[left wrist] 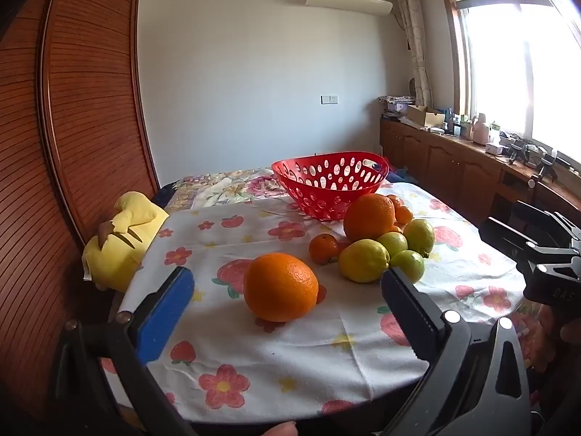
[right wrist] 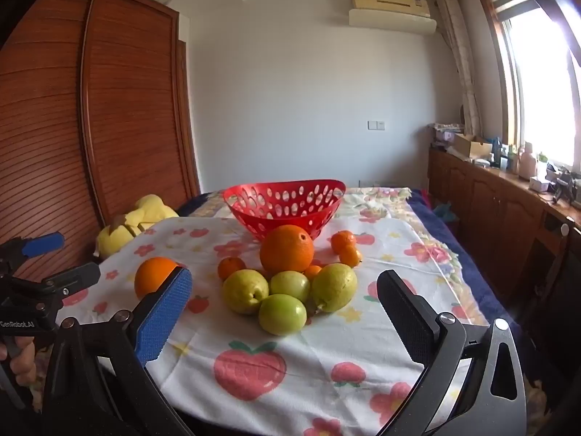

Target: Organize fruits

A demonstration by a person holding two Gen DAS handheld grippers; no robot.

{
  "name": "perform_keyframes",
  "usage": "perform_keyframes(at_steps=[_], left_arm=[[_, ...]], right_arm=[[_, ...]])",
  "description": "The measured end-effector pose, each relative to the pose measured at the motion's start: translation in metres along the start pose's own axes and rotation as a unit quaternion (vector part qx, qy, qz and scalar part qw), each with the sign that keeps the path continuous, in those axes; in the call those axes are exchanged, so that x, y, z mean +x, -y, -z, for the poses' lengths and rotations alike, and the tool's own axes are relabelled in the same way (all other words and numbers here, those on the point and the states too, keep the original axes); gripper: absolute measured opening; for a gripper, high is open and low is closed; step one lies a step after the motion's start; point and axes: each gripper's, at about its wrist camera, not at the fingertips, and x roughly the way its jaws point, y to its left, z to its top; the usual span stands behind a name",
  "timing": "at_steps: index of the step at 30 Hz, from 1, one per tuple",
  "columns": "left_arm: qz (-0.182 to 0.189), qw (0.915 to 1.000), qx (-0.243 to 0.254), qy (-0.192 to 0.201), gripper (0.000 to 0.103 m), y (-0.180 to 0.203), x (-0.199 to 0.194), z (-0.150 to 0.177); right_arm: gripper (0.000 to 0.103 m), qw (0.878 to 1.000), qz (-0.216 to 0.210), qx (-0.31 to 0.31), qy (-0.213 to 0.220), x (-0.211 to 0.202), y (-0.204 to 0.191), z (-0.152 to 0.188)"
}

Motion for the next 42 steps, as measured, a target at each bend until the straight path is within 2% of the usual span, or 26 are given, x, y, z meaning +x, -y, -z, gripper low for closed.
perform_keyframes(at_steps=[4, 7, 42], left_arm=[[-0.004, 1.0000, 0.006, 0.005, 0.103, 0.001, -0.001, 0.001], [-0.003, 0.9999, 0.006, 0.007, 0.103, 0.004, -0.002, 0.001], [-0.003, 0.9998, -0.002, 0.020, 0.103, -0.002, -0.015, -0.010]], right_arm=[[0.103, 1.000, 0.000, -0.002, 0.007, -0.007, 0.001, 0.000], [0.103, 1.000, 0.006, -0.002, -0.012, -0.002, 0.001, -0.002], [0.103, 1.000, 0.018, -0.007, -0.005, -0.007, 0.002, -0.007]])
